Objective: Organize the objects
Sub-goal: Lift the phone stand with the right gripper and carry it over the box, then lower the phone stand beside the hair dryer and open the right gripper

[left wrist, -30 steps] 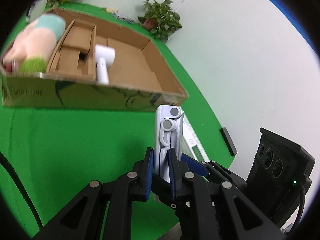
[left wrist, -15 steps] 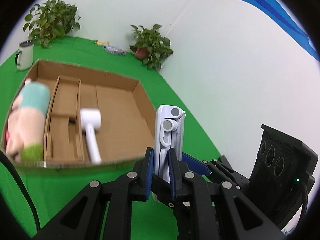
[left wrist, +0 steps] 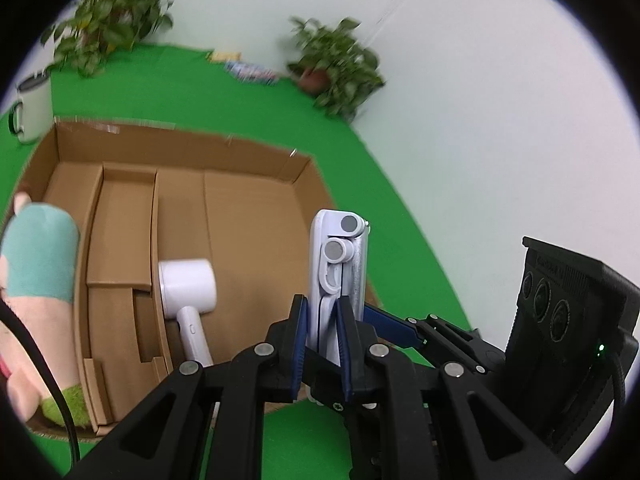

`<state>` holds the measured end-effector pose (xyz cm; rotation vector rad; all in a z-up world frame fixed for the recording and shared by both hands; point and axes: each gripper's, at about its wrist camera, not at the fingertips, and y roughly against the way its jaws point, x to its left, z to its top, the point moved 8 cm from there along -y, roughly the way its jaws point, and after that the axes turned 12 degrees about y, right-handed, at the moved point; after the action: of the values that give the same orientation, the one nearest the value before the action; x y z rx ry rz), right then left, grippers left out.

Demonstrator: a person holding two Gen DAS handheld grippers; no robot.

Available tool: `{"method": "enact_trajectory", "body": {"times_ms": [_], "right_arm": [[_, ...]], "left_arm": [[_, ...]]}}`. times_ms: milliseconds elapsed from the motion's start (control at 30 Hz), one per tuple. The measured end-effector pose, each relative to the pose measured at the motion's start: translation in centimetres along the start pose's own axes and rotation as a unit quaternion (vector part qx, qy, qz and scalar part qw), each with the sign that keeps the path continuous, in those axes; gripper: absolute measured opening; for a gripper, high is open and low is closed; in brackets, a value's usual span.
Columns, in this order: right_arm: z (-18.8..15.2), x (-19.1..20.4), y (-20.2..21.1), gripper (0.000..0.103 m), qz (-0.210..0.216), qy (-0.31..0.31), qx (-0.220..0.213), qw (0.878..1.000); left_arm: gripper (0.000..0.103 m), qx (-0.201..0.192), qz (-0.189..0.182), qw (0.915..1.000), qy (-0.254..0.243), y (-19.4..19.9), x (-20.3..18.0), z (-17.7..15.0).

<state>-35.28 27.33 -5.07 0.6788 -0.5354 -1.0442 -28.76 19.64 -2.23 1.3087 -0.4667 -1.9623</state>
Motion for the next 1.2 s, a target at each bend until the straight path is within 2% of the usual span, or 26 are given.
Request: {"method": "enact_trajectory", "body": {"times_ms": [300,533,700,900,1033,1133,1200], "right_arm": [[-4.4,-2.7,-7.9,0.063,0.045,-0.041,0.084,0.995],[-7.0,-3.1,-11.1,0.063,0.055,-0.049,0.133,0.988],[-8.1,-3.0,-12.3,0.063,0.034,-0.044,0.156,0.986],[-9.3,-3.3,-13.4,0.065,0.034,-0.056,0.182,0.981],[-8.4,-2.4,-12.5,0.065,0.048,-0.046,0.168,0.984],[-7.6,-2.3,-12.2,0.065,0.039,-0.035,0.160,0.986],[-7.7,-2.2,-12.9,0.058,0.032,-0.032,0.173,0.984]], "left_arm": [[0.013,0.063,0.037,0.9958,0.056,-5.7,4.9,-1.5],[0.014,0.093,0.059,0.9912,0.073,-7.4,6.3,-2.4],[0.014,0.112,0.080,0.9877,0.074,-7.2,6.7,-3.2],[0.014,0.071,0.079,0.9923,0.064,-3.4,6.5,-2.5],[0.014,0.028,0.085,0.9946,0.052,-0.1,6.5,-2.2],[0.014,0.007,0.091,0.9949,0.041,1.6,6.6,-2.5],[0.014,-0.005,0.102,0.9942,0.033,2.6,7.0,-2.9]]}}
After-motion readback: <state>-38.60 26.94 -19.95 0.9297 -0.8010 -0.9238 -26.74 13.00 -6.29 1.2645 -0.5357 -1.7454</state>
